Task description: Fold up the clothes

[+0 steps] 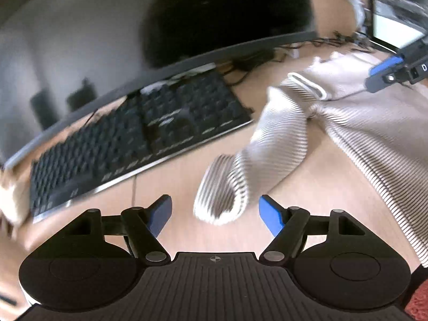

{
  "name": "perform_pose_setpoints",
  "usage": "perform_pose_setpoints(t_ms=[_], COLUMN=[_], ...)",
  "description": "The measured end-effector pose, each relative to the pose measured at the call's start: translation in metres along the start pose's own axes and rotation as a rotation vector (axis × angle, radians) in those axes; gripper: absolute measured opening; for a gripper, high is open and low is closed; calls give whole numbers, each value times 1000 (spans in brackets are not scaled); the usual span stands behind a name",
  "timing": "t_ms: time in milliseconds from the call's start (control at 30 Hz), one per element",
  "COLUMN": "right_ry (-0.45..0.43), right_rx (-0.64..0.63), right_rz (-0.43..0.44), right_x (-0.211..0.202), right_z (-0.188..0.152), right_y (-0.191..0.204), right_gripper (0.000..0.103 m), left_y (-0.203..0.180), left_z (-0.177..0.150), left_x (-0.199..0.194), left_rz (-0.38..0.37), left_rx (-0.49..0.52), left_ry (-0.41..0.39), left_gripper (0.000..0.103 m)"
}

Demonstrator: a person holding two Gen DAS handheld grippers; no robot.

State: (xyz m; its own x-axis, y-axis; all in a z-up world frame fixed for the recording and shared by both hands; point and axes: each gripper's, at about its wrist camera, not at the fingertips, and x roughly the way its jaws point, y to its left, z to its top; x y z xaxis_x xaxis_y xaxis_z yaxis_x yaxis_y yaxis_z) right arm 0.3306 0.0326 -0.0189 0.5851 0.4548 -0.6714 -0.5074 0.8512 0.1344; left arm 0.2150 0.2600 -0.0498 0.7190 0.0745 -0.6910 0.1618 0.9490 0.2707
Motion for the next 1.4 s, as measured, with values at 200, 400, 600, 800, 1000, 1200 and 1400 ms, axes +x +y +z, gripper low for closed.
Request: perform_pose_setpoints(t_ms=[200,400,600,800,1000,1200,1400], right_ry=[-26,-66,-94,-115,-47,-27,7], right_rx=[51,205,337,438,714,1111,931], right_rz=[-90,-244,-336,-316,-172,35,9], right_x=[-19,-51,-73,-96,-105,-97,-68], right_z=[-5,-25,-45,-58,-88,-123,-97], right_y=[-16,-66,-100,-112,-124,-144,-132], right_gripper=[57,57,58,61,63,62,62], left_y=[-21,18,-25,-92,-105,-68,-58], left_z=[12,52,103,113,95,71,66], left_x=[35,18,8,33,35,37,40], left_rz=[-102,-505,-825,-1010,-967,-862,-820], left_rx=[128,-360,-528,-587,-573,-681,-720], left_ry=[120,118,20,96,145,142,138], left_gripper=[20,10,10,48,70,84,91])
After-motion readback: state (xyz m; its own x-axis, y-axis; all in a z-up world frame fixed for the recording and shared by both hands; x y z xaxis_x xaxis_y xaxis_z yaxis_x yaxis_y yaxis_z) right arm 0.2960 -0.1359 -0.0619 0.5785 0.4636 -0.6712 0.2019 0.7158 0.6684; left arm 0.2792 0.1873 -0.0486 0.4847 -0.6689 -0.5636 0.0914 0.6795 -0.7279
